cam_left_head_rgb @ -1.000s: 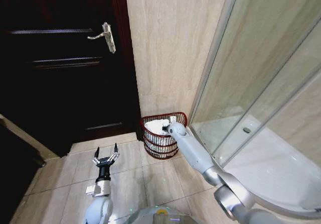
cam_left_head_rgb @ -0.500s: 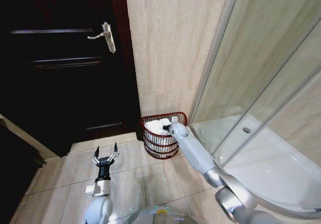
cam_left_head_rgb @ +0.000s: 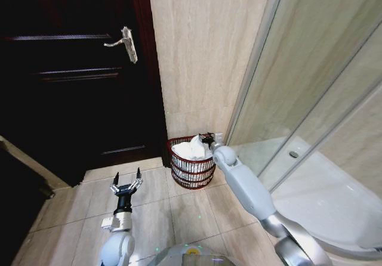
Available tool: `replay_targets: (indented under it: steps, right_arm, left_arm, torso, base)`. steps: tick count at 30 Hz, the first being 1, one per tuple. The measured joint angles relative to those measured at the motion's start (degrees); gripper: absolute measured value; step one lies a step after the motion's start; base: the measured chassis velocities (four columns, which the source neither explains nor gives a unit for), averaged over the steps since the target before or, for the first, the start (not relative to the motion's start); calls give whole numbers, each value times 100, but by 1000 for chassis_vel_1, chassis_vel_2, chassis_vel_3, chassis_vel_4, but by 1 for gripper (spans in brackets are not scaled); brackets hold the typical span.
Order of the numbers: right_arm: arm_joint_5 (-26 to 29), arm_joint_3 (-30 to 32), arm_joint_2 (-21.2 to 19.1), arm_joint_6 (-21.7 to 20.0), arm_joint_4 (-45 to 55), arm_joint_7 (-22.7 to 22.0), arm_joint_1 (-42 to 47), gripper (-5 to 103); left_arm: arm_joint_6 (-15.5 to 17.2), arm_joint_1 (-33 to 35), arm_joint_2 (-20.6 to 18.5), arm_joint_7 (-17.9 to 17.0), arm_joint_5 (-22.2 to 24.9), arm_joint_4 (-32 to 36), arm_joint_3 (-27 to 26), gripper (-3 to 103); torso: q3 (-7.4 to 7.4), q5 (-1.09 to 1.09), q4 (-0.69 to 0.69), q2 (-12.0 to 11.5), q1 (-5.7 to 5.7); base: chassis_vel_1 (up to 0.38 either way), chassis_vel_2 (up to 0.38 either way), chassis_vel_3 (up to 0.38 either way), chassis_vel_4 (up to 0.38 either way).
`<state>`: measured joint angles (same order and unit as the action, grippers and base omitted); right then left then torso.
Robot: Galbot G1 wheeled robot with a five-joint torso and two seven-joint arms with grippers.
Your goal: Discard the used towel into the hamper.
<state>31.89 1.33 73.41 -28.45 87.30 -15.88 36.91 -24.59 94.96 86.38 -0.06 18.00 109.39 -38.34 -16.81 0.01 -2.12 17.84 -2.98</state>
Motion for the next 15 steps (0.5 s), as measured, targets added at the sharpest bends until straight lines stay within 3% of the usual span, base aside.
replay_targets:
  steps: [5, 7, 8, 11, 15]
  right_arm:
    - [-63, 148, -35, 197, 315, 102, 164, 96]
    - [-297, 277, -36, 597, 495, 395, 361, 99]
    - [-297, 277, -36, 597, 495, 395, 361, 99]
    - [-1232, 673, 95, 1563, 654, 1010, 992, 100]
    - [-1649, 911, 255, 2033, 856, 1210, 1548, 100]
  left_arm:
    - [0, 40, 2, -35, 3, 39, -17, 100]
    - [-2, 34, 11, -78, 2, 38, -17, 100]
    - [-2, 34, 11, -78, 2, 38, -17, 100]
    - [75, 23, 23, -218, 13, 76, -4, 100]
    - [140, 5, 34, -277, 33, 128, 0, 100]
  torso:
    - [0, -1, -1, 0, 0]
    - [0, -1, -2, 0, 0]
    - [0, -1, -2, 0, 0]
    - [0, 0, -1, 0, 0]
    - [0, -1, 1, 0, 0]
  base:
    - [0, 0, 0, 0]
    - [0, 0, 0, 0]
    - [0, 0, 0, 0]
    - [0, 0, 0, 0]
    - [0, 0, 0, 0]
